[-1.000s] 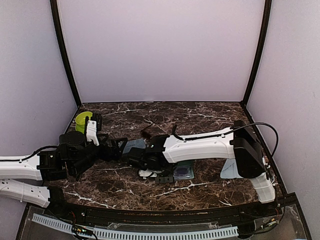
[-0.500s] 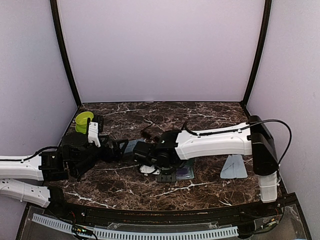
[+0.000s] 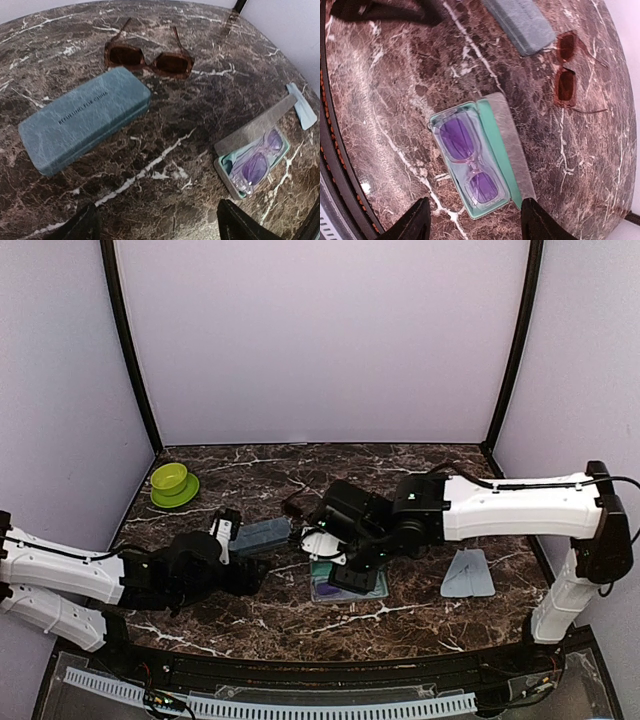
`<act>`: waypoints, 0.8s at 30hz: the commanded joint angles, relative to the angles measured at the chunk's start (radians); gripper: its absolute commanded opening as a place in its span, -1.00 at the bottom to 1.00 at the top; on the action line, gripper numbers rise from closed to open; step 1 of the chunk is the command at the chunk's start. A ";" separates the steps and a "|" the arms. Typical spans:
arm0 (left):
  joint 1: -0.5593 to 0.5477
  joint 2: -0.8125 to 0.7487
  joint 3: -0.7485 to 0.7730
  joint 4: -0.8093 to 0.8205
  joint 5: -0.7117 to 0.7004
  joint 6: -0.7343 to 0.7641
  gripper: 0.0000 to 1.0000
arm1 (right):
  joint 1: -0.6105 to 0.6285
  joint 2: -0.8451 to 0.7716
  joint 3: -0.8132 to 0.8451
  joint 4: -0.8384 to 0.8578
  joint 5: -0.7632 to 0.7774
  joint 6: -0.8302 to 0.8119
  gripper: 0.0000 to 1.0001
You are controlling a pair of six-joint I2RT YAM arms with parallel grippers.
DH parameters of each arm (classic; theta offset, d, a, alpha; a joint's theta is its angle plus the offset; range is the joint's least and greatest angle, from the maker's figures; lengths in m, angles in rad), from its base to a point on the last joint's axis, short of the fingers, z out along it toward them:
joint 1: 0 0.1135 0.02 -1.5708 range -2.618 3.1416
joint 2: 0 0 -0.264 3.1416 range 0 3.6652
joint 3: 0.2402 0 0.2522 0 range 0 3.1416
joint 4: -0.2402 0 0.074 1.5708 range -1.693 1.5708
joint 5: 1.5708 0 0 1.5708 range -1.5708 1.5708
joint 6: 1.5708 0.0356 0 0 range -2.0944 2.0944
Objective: Organize the sunglasses
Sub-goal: Place the sunglasses in the sunglasses case, then adjust the sunglasses and the sunglasses case.
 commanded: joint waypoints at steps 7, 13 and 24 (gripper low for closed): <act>-0.048 0.262 0.120 0.025 0.101 -0.004 0.64 | -0.207 -0.213 -0.177 0.172 -0.046 0.222 0.25; -0.061 0.364 0.193 0.012 0.151 -0.004 0.69 | -0.285 -0.259 -0.241 0.202 -0.015 0.269 0.26; -0.066 0.454 0.290 -0.059 0.175 -0.014 0.69 | -0.346 -0.297 -0.317 0.239 -0.041 0.285 0.27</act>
